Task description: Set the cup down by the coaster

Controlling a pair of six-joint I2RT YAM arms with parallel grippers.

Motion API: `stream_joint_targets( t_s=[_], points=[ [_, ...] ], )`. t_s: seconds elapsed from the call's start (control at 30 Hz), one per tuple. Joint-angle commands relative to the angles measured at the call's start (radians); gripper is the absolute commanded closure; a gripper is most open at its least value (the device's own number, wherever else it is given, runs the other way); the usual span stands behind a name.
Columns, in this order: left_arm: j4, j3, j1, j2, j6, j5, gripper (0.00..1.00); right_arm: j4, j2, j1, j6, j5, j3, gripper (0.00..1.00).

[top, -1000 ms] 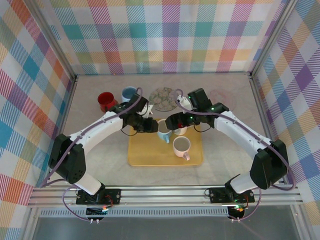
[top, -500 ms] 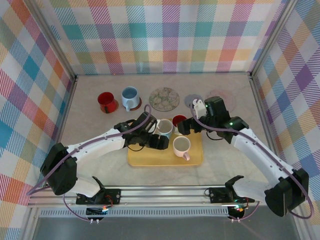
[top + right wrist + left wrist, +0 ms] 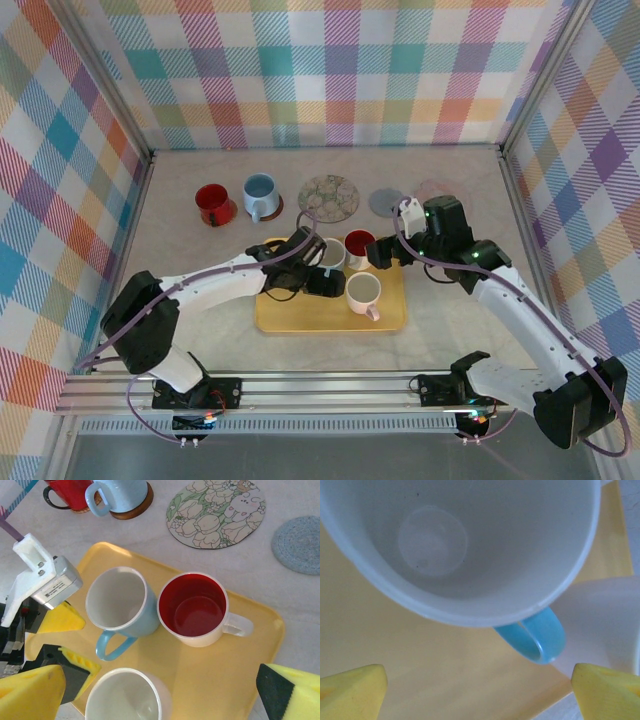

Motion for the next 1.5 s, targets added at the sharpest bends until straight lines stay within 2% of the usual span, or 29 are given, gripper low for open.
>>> stream_joint_targets(
  t_s=[0.0, 0.3, 0.6, 0.83, 1.0, 1.23, 1.47],
  points=[
    [-0.002, 0.052, -0.013, 0.029, -0.014, -0.045, 0.06, 0.014, -0.024, -0.009, 0.011, -0.009, -0.015, 0.01],
    [-0.088, 0.124, -0.013, 0.107, 0.013, -0.098, 0.15, 0.038, -0.01, -0.011, 0.028, -0.03, -0.026, 0.01],
    [-0.151, 0.124, -0.013, 0.09, 0.034, -0.172, 0.25, 0.055, 0.009, -0.012, 0.028, -0.047, -0.023, 0.01],
    [-0.189, 0.131, -0.007, 0.078, 0.077, -0.183, 0.33, 0.051, 0.02, -0.012, 0.013, -0.075, -0.019, 0.01],
    [-0.209, 0.122, 0.007, 0.06, 0.111, -0.185, 0.38, 0.005, 0.018, -0.012, -0.071, -0.119, -0.013, 0.01],
    [-0.137, 0.066, 0.009, 0.018, 0.153, -0.112, 0.41, -0.034, -0.006, -0.012, -0.226, -0.228, -0.023, 0.01],
    [-0.091, 0.052, 0.009, 0.03, 0.153, -0.096, 0.45, -0.056, -0.024, -0.012, -0.299, -0.257, -0.036, 0.01]
  ],
)
